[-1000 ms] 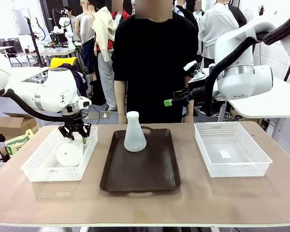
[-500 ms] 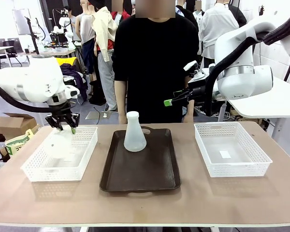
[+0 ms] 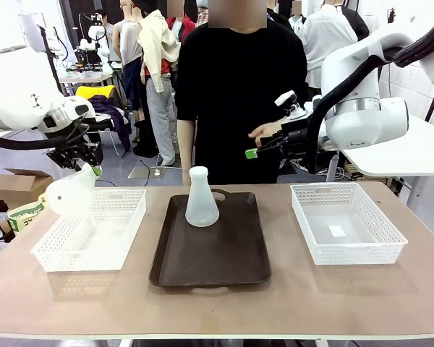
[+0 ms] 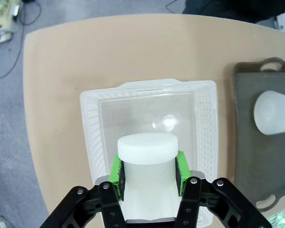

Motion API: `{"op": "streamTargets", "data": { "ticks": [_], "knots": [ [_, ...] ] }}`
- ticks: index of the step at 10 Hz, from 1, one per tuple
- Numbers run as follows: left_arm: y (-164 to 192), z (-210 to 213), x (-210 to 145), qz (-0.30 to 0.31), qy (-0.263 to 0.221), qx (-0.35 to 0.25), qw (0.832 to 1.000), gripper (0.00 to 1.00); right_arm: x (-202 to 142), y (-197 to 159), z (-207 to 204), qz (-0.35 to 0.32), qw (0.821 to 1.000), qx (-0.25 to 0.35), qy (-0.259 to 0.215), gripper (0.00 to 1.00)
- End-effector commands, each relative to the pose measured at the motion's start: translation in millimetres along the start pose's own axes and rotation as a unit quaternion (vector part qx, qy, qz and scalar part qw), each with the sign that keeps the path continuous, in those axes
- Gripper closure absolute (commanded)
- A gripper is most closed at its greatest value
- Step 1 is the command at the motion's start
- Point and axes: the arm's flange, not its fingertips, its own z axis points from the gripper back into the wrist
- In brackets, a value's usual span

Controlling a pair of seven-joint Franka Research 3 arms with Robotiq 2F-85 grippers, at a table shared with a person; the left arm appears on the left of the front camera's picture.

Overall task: Prepare the laboratory tools.
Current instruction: Place the picked Big flask upright in the Handle tray as directed by the person.

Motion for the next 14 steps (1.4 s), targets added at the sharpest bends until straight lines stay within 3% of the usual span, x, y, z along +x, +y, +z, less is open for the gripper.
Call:
{"op": "streamTargets", "data": {
  "ticks": [1, 13, 14],
  "knots": [
    [2, -3, -16, -0.02, -0.015, -0.026, 0.999, 1.0, 2, -3, -3, 0.0, 1.0, 0.004, 0.006, 0.0],
    [-5, 0, -12, -0.01, -0.011, -0.014, 1.0, 1.0, 2, -3, -3, 0.0, 1.0, 0.004, 0.006, 0.0],
    [-12, 14, -17, -0.028, -0.039, -0.05, 0.998, 1.0, 2, -3, -3, 0.0, 1.0, 0.004, 0.006, 0.0]
  ]
}}
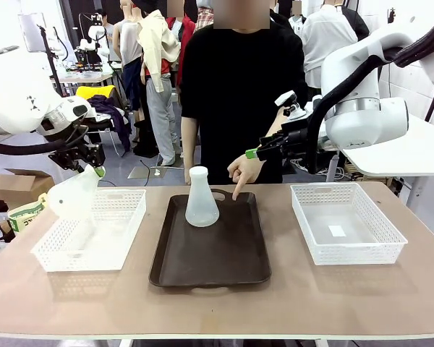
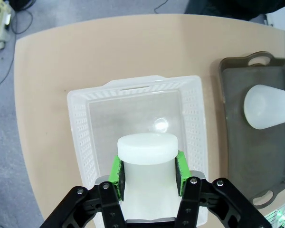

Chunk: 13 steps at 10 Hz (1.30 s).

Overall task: Prepare the laboratory tools.
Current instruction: Place the picked Big flask upright in the Handle tray as directed by the person.

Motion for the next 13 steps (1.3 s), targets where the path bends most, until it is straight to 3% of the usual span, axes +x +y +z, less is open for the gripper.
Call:
{"op": "streamTargets", "data": {
  "ticks": [1, 4, 6, 8, 10, 11, 12, 13],
  "knots": [
    [-14, 27, -13, -0.046, -0.044, -0.062, 0.996, 1.0, 2, -3, -3, 0.0, 1.0, 0.004, 0.006, 0.0],
    [-41, 68, -32, -0.1, -0.155, -0.182, 0.966, 1.0, 2, -3, -3, 0.0, 1.0, 0.004, 0.006, 0.0],
    [-51, 81, -40, -0.157, -0.254, -0.267, 0.917, 1.0, 2, -3, -3, 0.0, 1.0, 0.004, 0.006, 0.0],
    [-65, 86, -55, -0.218, -0.305, -0.331, 0.866, 1.0, 2, -3, -3, 0.0, 1.0, 0.004, 0.006, 0.0],
    [-79, 84, -67, -0.237, -0.31, -0.342, 0.855, 1.0, 2, -3, -3, 0.0, 1.0, 0.004, 0.006, 0.0],
    [-84, 82, -69, -0.231, -0.306, -0.343, 0.857, 1.0, 2, -3, -3, 0.0, 1.0, 0.004, 0.006, 0.0],
    [-85, 79, -65, -0.188, -0.277, -0.328, 0.884, 1.0, 2, -3, -3, 0.0, 1.0, 0.004, 0.006, 0.0],
    [-90, 95, -65, -0.234, -0.311, -0.336, 0.857, 1.0, 2, -3, -3, 0.0, 1.0, 0.004, 0.006, 0.0]
  ]
}}
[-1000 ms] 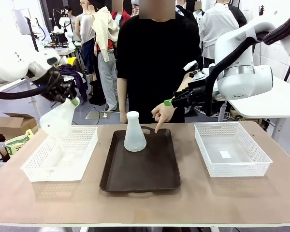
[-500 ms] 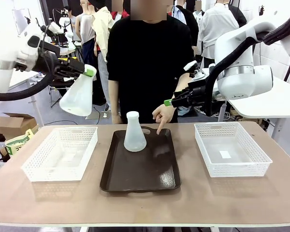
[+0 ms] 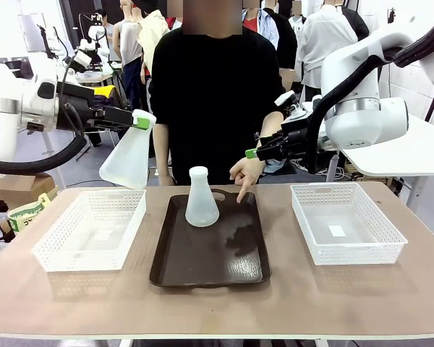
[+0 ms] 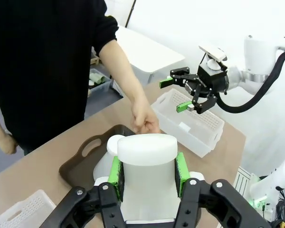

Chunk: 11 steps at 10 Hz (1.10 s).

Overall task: Prepare the laboratory tools.
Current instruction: Place the picked Big flask upright in the Handle tray as directed by the person.

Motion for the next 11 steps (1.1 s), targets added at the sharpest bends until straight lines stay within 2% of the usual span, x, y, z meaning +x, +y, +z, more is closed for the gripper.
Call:
{"op": "streamTargets", "data": {
  "ticks": [1, 3, 5, 6, 7, 9, 11],
  "knots": [
    [-7, 5, 13, -0.014, -0.017, -0.005, 1.0, 1.0, 2, -2, -3, 0.0, 1.0, 0.004, 0.007, 0.0],
    [-2, 1, 4, -0.006, 0.0, 0.002, 1.0, 1.0, 2, -2, -3, 0.0, 1.0, 0.004, 0.007, 0.0],
    [-23, -29, -32, -0.07, -0.006, -0.086, 0.994, 1.0, 2, -2, -3, 0.0, 1.0, 0.004, 0.007, 0.0],
    [-35, -46, -48, -0.097, -0.025, -0.14, 0.985, 1.0, 2, -2, -3, 0.0, 1.0, 0.004, 0.007, 0.0],
    [-43, -60, -60, -0.129, -0.051, -0.166, 0.976, 1.0, 2, -2, -3, 0.0, 1.0, 0.004, 0.007, 0.0],
    [-55, -85, -76, -0.158, -0.093, -0.22, 0.958, 1.0, 2, -2, -3, 0.0, 1.0, 0.004, 0.007, 0.0],
    [-57, -115, -88, -0.138, -0.12, -0.246, 0.952, 1.0, 2, -2, -3, 0.0, 1.0, 0.004, 0.007, 0.0]
  ]
}}
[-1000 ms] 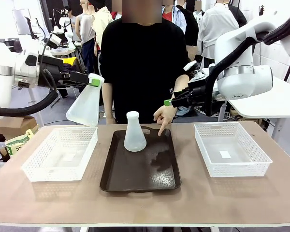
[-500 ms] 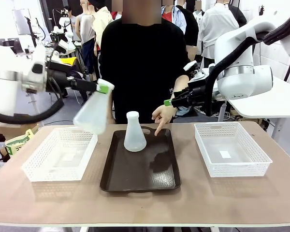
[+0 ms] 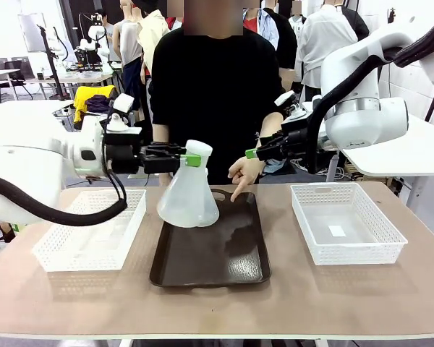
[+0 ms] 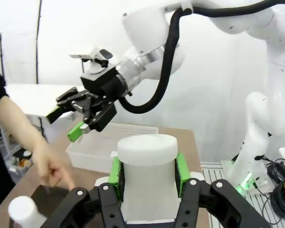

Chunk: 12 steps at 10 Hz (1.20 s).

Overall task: Prepare the laboratory tools.
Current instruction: Place the picked Big flask upright in the Handle tray as directed by the person.

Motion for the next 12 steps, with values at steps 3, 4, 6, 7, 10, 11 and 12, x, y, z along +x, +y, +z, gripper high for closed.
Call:
{"op": "streamTargets", "data": {
  "ticks": [3, 4, 6, 7, 10, 11, 12],
  "knots": [
    [30, -38, -36, 0.001, -0.011, -0.021, 1.0, 1.0, 2, -3, -2, 0.0, 1.0, 0.003, 0.007, 0.0],
    [32, -45, -46, -0.002, -0.002, -0.024, 1.0, 1.0, 2, -3, -2, 0.0, 1.0, 0.003, 0.007, 0.0],
    [37, -55, -60, -0.014, -0.02, -0.027, 0.999, 1.0, 2, -3, -2, 0.0, 1.0, 0.003, 0.007, 0.0],
    [42, -60, -69, -0.016, -0.027, -0.034, 0.999, 1.0, 2, -3, -2, 0.0, 1.0, 0.003, 0.007, 0.0],
    [58, -67, -89, -0.004, -0.043, -0.032, 0.999, 1.0, 2, -3, -2, 0.0, 1.0, 0.003, 0.007, 0.0],
    [57, -70, -96, -0.009, -0.043, -0.042, 0.998, 1.0, 2, -3, -2, 0.0, 1.0, 0.003, 0.007, 0.0],
    [57, -71, -103, -0.007, -0.044, -0.045, 0.998, 1.0, 2, -3, -2, 0.0, 1.0, 0.003, 0.007, 0.0]
  ]
}}
